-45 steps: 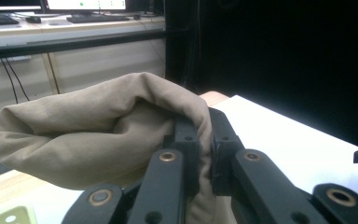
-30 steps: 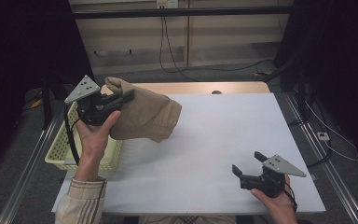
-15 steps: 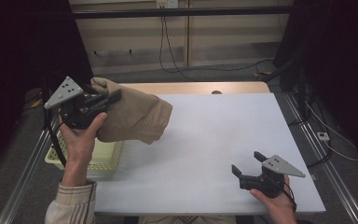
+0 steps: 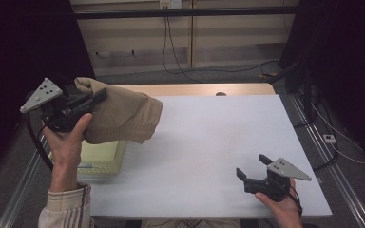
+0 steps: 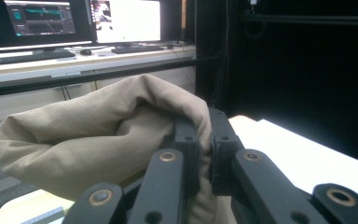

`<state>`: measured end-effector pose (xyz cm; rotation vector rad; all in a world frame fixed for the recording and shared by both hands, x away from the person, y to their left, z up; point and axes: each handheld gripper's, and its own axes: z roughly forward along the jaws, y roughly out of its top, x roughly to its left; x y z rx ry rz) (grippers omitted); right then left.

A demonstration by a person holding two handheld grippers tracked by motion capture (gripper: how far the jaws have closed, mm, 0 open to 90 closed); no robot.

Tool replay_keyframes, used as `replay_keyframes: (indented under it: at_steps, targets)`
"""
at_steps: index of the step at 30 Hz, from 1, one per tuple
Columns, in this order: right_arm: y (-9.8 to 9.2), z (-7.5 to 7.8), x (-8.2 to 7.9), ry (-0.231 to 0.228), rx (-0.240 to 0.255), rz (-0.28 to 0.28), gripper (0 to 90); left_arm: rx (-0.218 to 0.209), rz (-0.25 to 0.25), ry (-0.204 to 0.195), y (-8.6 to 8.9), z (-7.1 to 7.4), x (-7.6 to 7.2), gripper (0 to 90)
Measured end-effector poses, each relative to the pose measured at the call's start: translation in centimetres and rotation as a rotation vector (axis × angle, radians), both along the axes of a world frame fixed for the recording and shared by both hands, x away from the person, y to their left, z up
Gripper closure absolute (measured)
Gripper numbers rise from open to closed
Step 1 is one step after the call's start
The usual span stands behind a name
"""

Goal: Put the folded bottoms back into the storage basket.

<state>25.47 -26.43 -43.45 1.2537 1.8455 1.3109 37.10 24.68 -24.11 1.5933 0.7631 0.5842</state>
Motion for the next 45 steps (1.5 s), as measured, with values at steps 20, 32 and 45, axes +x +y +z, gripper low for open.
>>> replay_keyframes:
  at_steps: [20,32,45]
  targets:
    - [0.0,0.0,0.0,0.002,0.004,0.0,4.4,-0.037,0.067,-0.032,4.4,0.8,-1.1,85.2]
    - [-0.1,0.0,0.0,0.0,0.005,0.001,4.4,-0.04,0.103,-0.029,6.1,0.9,-1.5,85.2]
    - [0.0,0.1,-0.1,-0.002,0.009,0.001,4.5,-0.028,0.123,-0.015,7.3,0.8,-1.5,85.2]
